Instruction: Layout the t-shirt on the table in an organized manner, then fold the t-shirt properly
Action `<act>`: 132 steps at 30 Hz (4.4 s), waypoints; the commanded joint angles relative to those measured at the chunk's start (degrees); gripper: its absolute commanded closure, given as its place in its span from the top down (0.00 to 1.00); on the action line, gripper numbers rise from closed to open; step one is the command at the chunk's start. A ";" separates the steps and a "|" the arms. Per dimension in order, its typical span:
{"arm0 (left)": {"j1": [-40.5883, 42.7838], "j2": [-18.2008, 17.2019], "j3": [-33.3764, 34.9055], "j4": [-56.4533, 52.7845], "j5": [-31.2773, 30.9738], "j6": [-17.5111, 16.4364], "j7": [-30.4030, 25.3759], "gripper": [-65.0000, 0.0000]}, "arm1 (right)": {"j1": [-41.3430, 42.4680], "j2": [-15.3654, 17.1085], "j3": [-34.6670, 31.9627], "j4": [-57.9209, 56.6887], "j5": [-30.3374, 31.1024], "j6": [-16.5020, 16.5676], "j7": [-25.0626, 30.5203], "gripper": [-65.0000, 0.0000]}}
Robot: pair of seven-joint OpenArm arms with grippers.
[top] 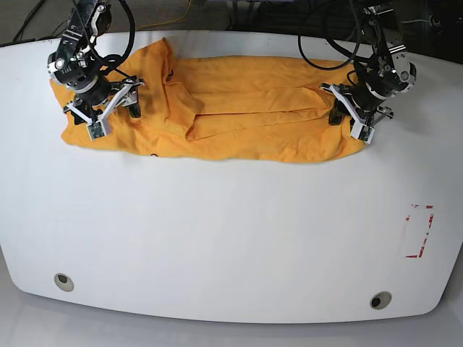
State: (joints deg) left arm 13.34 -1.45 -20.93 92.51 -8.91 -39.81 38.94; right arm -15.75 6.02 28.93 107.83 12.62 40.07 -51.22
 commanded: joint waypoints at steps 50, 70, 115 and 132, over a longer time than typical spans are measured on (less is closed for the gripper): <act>-4.68 2.38 26.86 13.47 1.48 -0.19 2.86 0.04 | 1.64 0.62 7.42 -2.38 0.43 -0.07 3.44 0.51; -4.95 -2.72 26.16 13.56 1.21 -0.19 2.86 0.04 | 3.57 1.76 18.94 -12.31 0.43 -0.07 3.79 0.00; -9.17 -9.93 16.58 15.84 -2.74 -0.19 14.82 0.04 | 1.11 -4.22 5.31 -17.06 0.34 -0.07 7.84 0.00; -15.32 2.64 14.64 15.84 -6.26 -0.19 26.07 0.04 | 1.02 -4.40 1.89 -16.27 0.43 -0.07 7.84 0.00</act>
State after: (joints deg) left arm -1.19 0.32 -6.59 107.18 -14.52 -39.94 65.69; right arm -14.31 1.45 30.85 91.57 15.49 40.14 -39.70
